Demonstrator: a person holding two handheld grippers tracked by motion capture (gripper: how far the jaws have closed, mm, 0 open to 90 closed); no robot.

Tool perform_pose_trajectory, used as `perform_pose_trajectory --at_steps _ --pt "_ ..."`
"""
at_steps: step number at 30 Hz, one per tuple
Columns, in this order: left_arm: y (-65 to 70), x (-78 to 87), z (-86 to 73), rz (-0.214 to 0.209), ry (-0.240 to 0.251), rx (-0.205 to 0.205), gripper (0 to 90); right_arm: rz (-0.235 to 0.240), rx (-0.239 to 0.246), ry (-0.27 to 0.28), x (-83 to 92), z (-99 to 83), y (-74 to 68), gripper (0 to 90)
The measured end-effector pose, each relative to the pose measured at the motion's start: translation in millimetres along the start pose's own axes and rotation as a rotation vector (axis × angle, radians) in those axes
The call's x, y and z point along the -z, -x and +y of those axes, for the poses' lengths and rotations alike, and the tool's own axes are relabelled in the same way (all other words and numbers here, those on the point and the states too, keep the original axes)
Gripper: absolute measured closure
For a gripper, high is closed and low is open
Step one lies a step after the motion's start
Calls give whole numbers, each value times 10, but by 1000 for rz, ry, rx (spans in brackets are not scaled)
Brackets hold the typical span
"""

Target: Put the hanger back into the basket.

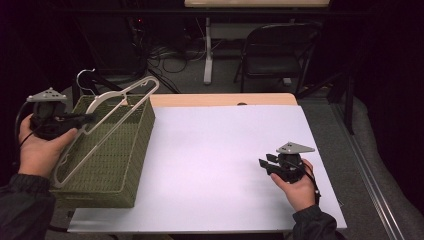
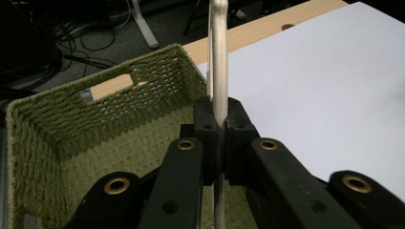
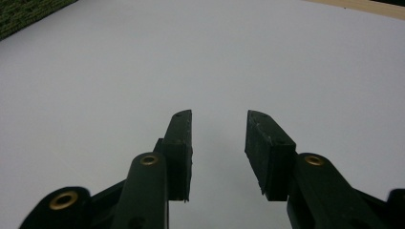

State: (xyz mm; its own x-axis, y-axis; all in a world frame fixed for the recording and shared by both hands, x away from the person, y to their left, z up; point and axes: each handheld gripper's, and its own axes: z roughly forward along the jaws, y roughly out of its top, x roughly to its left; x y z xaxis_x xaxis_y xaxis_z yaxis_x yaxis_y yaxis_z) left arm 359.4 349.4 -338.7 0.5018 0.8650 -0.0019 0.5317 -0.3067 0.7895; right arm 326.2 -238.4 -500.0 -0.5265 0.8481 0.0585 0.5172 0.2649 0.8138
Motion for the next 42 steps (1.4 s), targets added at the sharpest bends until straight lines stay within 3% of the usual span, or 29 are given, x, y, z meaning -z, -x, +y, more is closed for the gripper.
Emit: perform_pose_trajectory --at_steps 5,22,27,36,42 --pt "-206 11 -101 8 -15 -17 866 4 -5 -4 -16 -13 5 618" --pt "-569 31 -404 -17 -11 -31 866 10 -9 -17 -73 -31 -1 618" --pt "-622 -13 -413 -21 -12 -28 866 13 -6 -26 -88 -33 -20 618" --pt "-671 -112 -397 -13 -46 -66 866 11 0 -32 -110 -49 -13 618" --pt "-719 -167 -468 -26 -55 -94 866 10 -5 -37 -127 -65 1 618"
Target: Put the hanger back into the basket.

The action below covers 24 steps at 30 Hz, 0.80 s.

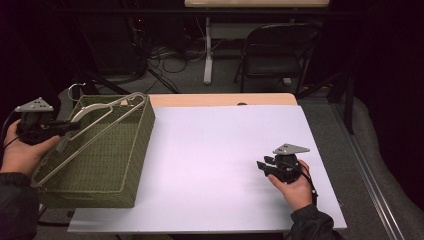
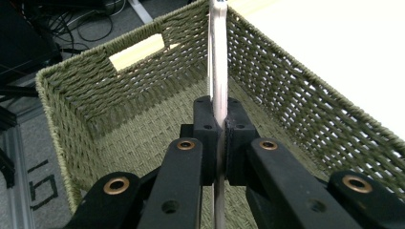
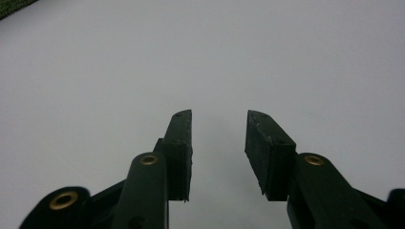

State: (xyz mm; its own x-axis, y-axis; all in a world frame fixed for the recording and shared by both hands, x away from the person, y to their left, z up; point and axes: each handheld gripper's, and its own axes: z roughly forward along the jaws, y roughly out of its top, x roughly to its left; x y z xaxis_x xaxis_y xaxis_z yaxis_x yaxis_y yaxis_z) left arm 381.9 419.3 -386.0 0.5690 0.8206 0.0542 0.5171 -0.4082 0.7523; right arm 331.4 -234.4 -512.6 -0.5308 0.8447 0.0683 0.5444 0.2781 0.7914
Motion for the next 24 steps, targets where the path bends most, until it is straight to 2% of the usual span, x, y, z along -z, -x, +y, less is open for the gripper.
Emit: perform_pose_trajectory --at_steps 9,12,16,19,21,24 --pt "-42 -210 -209 -41 -23 13 866 1 -2 -9 -24 -9 -14 618" --pt "-30 -298 -282 -52 -24 33 866 0 0 -7 -21 -11 -16 618" --pt "-12 -383 -343 -49 -58 34 866 0 3 -13 0 -8 1 618" --pt "6 -425 -367 -46 -75 28 865 0 -4 2 -2 -13 -4 618" --pt "19 -485 -425 -45 -105 41 865 0 -1 2 2 -12 -4 618" --pt "14 -515 -483 -42 -110 56 864 -1 -2 1 4 -12 -13 618"
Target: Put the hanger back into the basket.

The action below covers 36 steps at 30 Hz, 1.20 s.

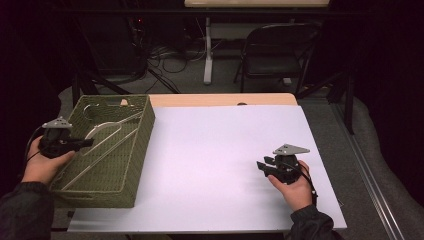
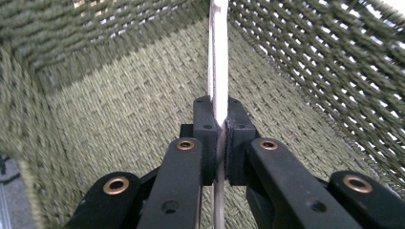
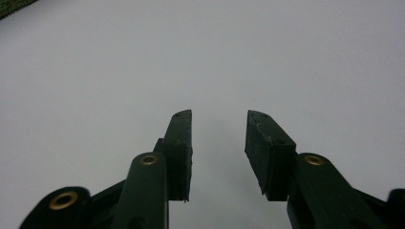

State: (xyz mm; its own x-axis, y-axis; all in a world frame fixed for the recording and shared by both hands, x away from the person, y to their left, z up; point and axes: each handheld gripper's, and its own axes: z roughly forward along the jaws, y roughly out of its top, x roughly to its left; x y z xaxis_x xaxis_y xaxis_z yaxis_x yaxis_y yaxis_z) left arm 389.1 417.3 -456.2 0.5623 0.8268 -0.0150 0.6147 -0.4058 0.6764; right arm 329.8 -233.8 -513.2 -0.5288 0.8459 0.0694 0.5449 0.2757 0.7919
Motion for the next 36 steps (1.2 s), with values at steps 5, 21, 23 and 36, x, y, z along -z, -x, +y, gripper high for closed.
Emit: perform_pose_trajectory --at_steps 5,21,23,36 --pt "14 -62 -33 10 -48 0 863 6 8 -3 -6 0 -3 617" --pt "13 -71 -72 21 -57 39 780 4 5 3 9 -9 5 615" --pt "15 -45 -68 37 -57 42 706 5 6 4 9 -9 5 615" --pt "62 302 -64 141 27 91 457 0 4 7 16 -9 4 602"
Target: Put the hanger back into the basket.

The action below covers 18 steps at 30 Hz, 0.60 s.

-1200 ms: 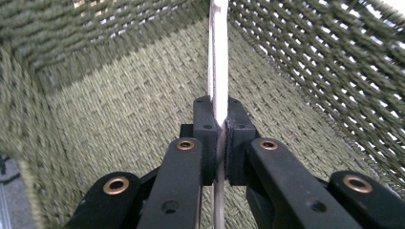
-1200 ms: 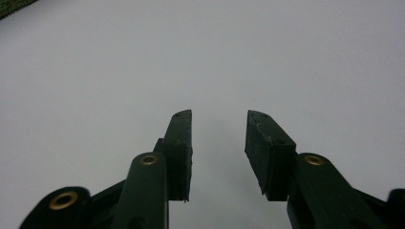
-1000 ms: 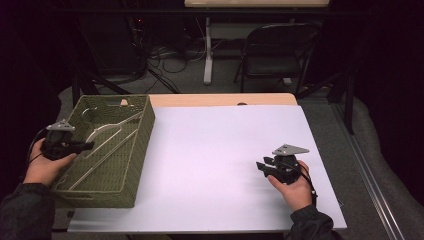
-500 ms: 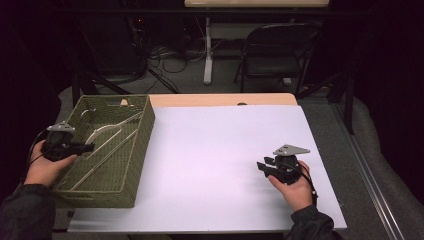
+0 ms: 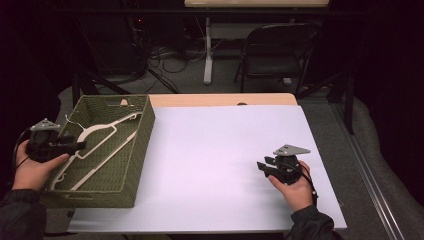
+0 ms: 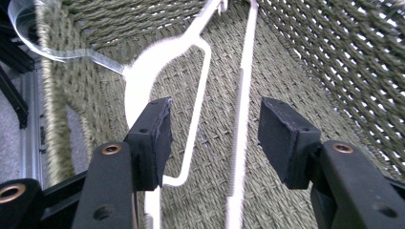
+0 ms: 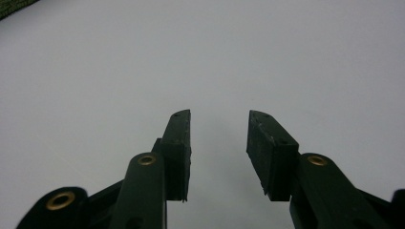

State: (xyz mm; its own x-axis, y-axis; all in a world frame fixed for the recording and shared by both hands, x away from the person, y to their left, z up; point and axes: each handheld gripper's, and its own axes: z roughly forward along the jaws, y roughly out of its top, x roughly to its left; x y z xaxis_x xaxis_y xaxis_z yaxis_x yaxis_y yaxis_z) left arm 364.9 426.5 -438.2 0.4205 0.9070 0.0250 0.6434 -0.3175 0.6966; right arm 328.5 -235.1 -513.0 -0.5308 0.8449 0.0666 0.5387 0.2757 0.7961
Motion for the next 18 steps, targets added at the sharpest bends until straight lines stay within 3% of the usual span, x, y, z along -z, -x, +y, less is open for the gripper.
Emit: perform_pose_trajectory --at_steps 9,12,18 --pt "143 110 30 -5 44 27 387 -7 0 3 7 -1 13 561" --pt "331 142 102 -39 60 11 363 -8 2 -10 16 4 18 510" --pt "739 167 251 -98 102 -35 339 -17 30 17 12 -7 13 477"
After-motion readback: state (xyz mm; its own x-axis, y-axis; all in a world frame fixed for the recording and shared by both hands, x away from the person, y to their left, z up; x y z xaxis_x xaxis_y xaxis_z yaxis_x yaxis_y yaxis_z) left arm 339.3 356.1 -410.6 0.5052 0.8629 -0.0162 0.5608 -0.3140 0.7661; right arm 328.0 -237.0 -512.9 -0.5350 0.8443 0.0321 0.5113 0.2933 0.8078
